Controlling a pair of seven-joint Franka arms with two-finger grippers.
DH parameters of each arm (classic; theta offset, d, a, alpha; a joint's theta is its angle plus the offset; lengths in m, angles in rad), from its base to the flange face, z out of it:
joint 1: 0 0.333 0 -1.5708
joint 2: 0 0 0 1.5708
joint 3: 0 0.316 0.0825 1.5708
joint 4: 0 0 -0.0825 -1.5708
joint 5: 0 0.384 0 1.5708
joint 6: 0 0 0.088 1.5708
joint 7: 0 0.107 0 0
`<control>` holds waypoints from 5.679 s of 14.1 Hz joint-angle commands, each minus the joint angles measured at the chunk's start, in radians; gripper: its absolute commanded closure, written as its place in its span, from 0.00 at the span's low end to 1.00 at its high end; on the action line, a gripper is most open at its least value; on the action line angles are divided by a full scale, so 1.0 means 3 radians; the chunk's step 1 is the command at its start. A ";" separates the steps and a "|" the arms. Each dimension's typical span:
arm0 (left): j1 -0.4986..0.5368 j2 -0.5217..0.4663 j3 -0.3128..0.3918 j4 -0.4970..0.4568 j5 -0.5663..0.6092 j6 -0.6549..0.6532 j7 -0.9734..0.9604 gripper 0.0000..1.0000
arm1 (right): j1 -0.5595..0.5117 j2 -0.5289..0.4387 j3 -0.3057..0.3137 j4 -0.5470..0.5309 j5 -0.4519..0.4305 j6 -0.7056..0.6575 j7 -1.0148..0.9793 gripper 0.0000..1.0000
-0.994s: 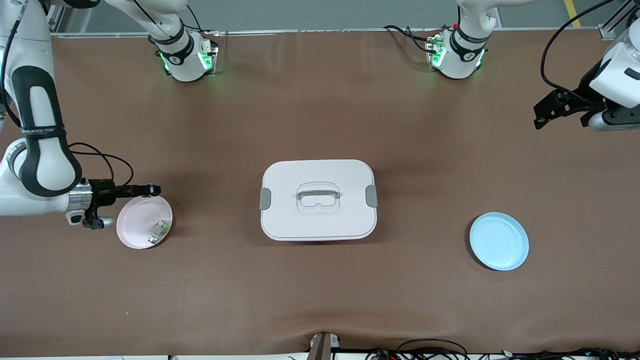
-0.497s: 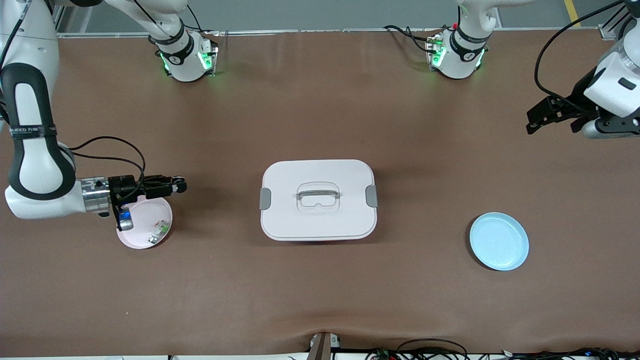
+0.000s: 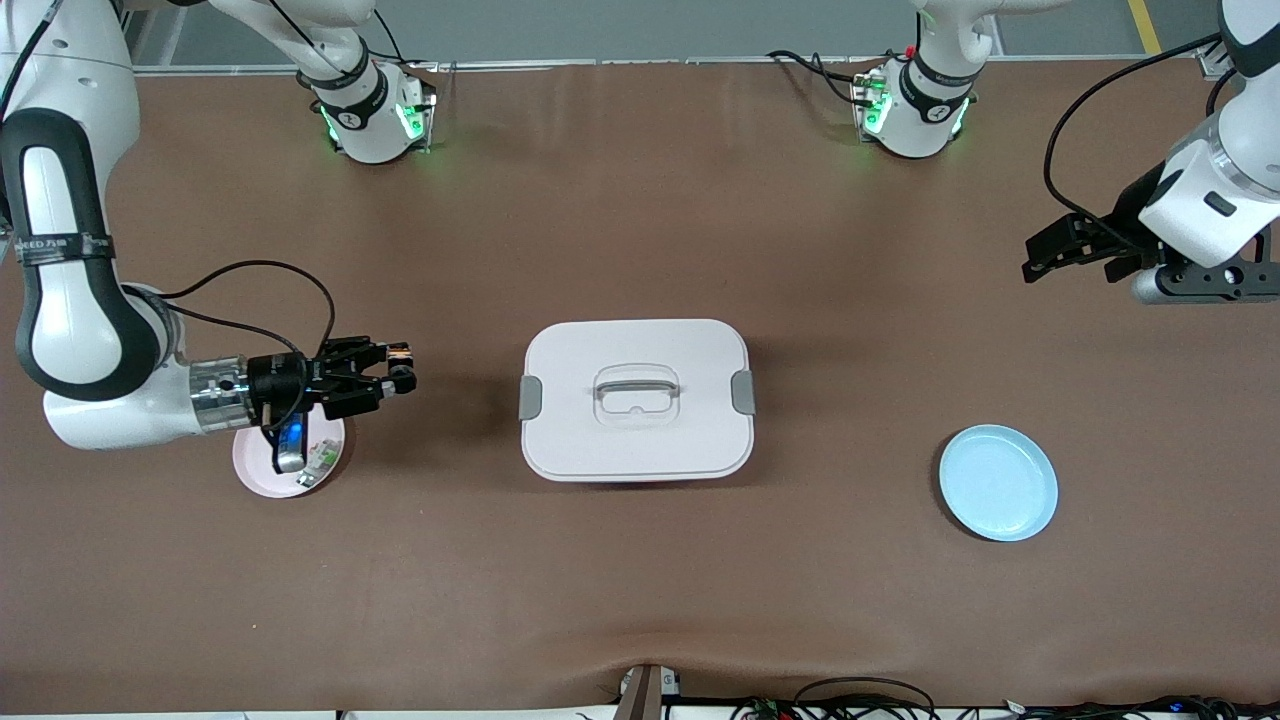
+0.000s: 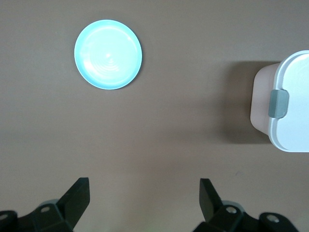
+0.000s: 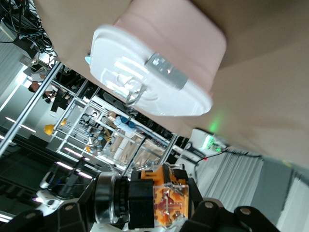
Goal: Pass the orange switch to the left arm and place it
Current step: 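Carry the switch over the white box while the left gripper approaches, then grasp the orange switch with the left gripper from the right gripper, then open the right gripper and withdraw while the left gripper carries the switch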
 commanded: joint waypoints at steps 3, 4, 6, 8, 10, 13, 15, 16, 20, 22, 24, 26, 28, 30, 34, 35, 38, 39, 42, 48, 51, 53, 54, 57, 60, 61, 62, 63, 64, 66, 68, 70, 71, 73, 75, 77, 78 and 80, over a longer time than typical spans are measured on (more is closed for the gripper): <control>0.0009 0.0030 -0.0013 0.0057 0.0006 -0.0293 -0.0006 0.00 | 0.0321 -0.0299 0.0000 -0.0133 0.0386 0.0558 0.0833 0.90; 0.0009 0.0030 -0.0008 0.0057 0.0006 -0.0365 -0.0006 0.00 | 0.0393 -0.0325 0.0000 -0.0133 0.0397 0.0696 0.0976 0.90; -0.0006 0.0025 -0.0013 0.0077 0.0001 -0.0427 -0.0021 0.00 | 0.0551 -0.0386 0.0000 -0.0138 0.0509 0.0926 0.1196 0.90; -0.0057 0.0040 -0.0018 0.0088 -0.0025 -0.0427 -0.0026 0.00 | 0.0710 -0.0437 0.0000 -0.0159 0.0519 0.1192 0.1375 0.90; -0.0195 0.0172 -0.0059 0.0184 -0.0010 -0.0406 -0.0026 0.00 | 0.0899 -0.0473 0.0000 -0.0159 0.0565 0.1483 0.1702 0.90; -0.0338 0.0321 -0.0095 0.0419 -0.0045 -0.0396 -0.0046 0.00 | 0.1180 -0.0488 0.0000 -0.0154 0.0663 0.1897 0.2208 0.89; -0.0404 0.0413 -0.0095 0.0466 -0.0157 -0.0386 -0.0133 0.00 | 0.1298 -0.0494 -0.0005 -0.0149 0.0663 0.2026 0.2500 0.89; -0.0415 0.0495 -0.0095 0.0567 -0.0295 -0.0360 -0.0240 0.00 | 0.1344 -0.0509 -0.0005 -0.0149 0.0663 0.2037 0.2608 0.89; -0.0599 0.0801 -0.0105 0.0910 -0.0536 -0.0304 -0.0496 0.00 | 0.1564 -0.0504 -0.0005 -0.0067 0.0836 0.2098 0.2910 0.90; -0.0752 0.1006 -0.0110 0.1140 -0.0552 -0.0192 -0.0715 0.00 | 0.1727 -0.0489 -0.0005 -0.0036 0.0979 0.2352 0.2910 0.90; -0.0921 0.1139 -0.0100 0.1258 -0.0552 -0.0110 -0.1098 0.00 | 0.1870 -0.0478 -0.0005 -0.0001 0.1010 0.2573 0.2910 0.90; -0.1033 0.1170 -0.0110 0.1259 -0.0552 0.0135 -0.1451 0.00 | 0.1942 -0.0468 -0.0010 0.0020 0.1005 0.2691 0.2915 0.90; -0.1197 0.1216 -0.0121 0.1264 -0.0567 0.0253 -0.1732 0.00 | 0.1988 -0.0468 -0.0010 0.0020 0.1005 0.2742 0.2915 0.90; -0.1345 0.1272 -0.0121 0.1314 -0.0562 0.0365 -0.1872 0.00 | 0.1999 -0.0468 -0.0010 0.0025 0.1005 0.2758 0.2910 0.90; -0.1468 0.1323 -0.0172 0.1320 -0.0597 0.0692 -0.1801 0.00 | 0.2045 -0.0458 -0.0015 0.0061 0.1000 0.2819 0.2910 0.90; -0.1499 0.1334 -0.0212 0.1320 -0.0613 0.0794 -0.1795 0.00 | 0.2045 -0.0458 -0.0015 0.0061 0.1000 0.2819 0.2905 0.90; -0.1504 0.1431 -0.0284 0.1315 -0.0689 0.0984 -0.1785 0.00 | 0.2050 -0.0463 -0.0015 0.0061 0.0990 0.2824 0.2905 0.90; -0.1504 0.1466 -0.0289 0.1315 -0.0730 0.0990 -0.1780 0.00 | 0.2050 -0.0463 -0.0015 0.0066 0.0990 0.2824 0.2905 0.90; -0.1504 0.1523 -0.0320 0.1310 -0.0792 0.1056 -0.1714 0.00 | 0.2050 -0.0463 -0.0015 0.0061 0.0975 0.2824 0.2895 0.90; -0.1535 0.1625 -0.0330 0.1305 -0.0802 0.1138 -0.1663 0.07 | 0.2045 -0.0463 -0.0015 0.0066 0.0964 0.2814 0.2890 0.89; -0.1535 0.1656 -0.0361 0.1310 -0.0802 0.1158 -0.1545 0.33 | 0.2040 -0.0463 -0.0015 0.0061 0.0964 0.2814 0.2890 0.89; -0.1530 0.1656 -0.0361 0.1310 -0.0802 0.1158 -0.1535 0.47 | 0.2040 -0.0463 -0.0015 0.0061 0.0959 0.2814 0.2880 0.88; -0.1530 0.1656 -0.0361 0.1310 -0.0802 0.1164 -0.1489 0.55 | 0.2045 -0.0458 -0.0015 0.0061 0.0959 0.2814 0.2880 0.88; -0.1525 0.1651 -0.0366 0.1310 -0.0802 0.1164 -0.1468 0.80 | 0.2040 -0.0458 -0.0016 0.0061 0.0954 0.2809 0.2875 0.88; -0.1514 0.1641 -0.0366 0.1310 -0.0807 0.1164 -0.1483 1.00 | 0.2035 -0.0458 -0.0015 0.0061 0.0959 0.2804 0.2880 0.77; -0.1514 0.1631 -0.0371 0.1310 -0.0807 0.1164 -0.1509 1.00 | 0.2035 -0.0458 -0.0015 0.0061 0.0959 0.2799 0.2880 0.74; -0.1504 0.1620 -0.0371 0.1310 -0.0807 0.1164 -0.1519 1.00 | 0.2035 -0.0458 -0.0015 0.0061 0.0954 0.2794 0.2880 0.55; -0.1489 0.1620 -0.0371 0.1310 -0.0807 0.1164 -0.1519 1.00 | 0.2035 -0.0458 -0.0015 0.0061 0.0954 0.2794 0.2880 0.40; -0.1479 0.1615 -0.0371 0.1315 -0.0807 0.1164 -0.1519 1.00 | 0.2030 -0.0458 -0.0015 0.0061 0.0954 0.2789 0.2880 0.26; -0.1474 0.1610 -0.0366 0.1315 -0.0802 0.1164 -0.1529 1.00 | 0.2024 -0.0458 -0.0015 0.0061 0.0954 0.2783 0.2880 0.00; -0.1463 0.1574 -0.0341 0.1310 -0.0797 0.1158 -0.1524 1.00 | 0.2014 -0.0458 -0.0015 0.0061 0.0954 0.2783 0.2880 0.00; -0.1458 0.1569 -0.0335 0.1310 -0.0797 0.1153 -0.1529 1.00 | 0.2004 -0.0458 -0.0015 0.0066 0.0949 0.2783 0.2875 0.00; -0.1453 0.1569 -0.0335 0.1310 -0.0797 0.1148 -0.1529 1.00 | 0.1999 -0.0458 -0.0015 0.0066 0.0949 0.2778 0.2875 0.00; -0.1428 0.1559 -0.0335 0.1310 -0.0761 0.1133 -0.1529 1.00 | 0.1984 -0.0463 -0.0036 0.0066 0.0908 0.2768 0.2854 0.00; -0.1331 0.1513 -0.0330 0.1289 -0.0751 0.1118 -0.1499 1.00 | 0.1892 -0.0463 -0.0031 0.0066 0.0756 0.2662 0.2773 0.00; -0.1233 0.1472 -0.0330 0.1254 -0.0751 0.1016 -0.1494 1.00 | 0.1810 -0.0468 -0.0036 0.0066 0.0500 0.2386 0.2518 0.00; -0.1177 0.1462 -0.0330 0.1254 -0.0746 0.0965 -0.1494 1.00 | 0.1754 -0.0468 -0.0036 0.0066 0.0322 0.2243 0.2365 0.00; -0.1049 0.1411 -0.0330 0.1248 -0.0629 0.0817 -0.1478 1.00 | 0.1626 -0.0483 -0.0031 0.0066 -0.0036 0.1972 0.2145 0.00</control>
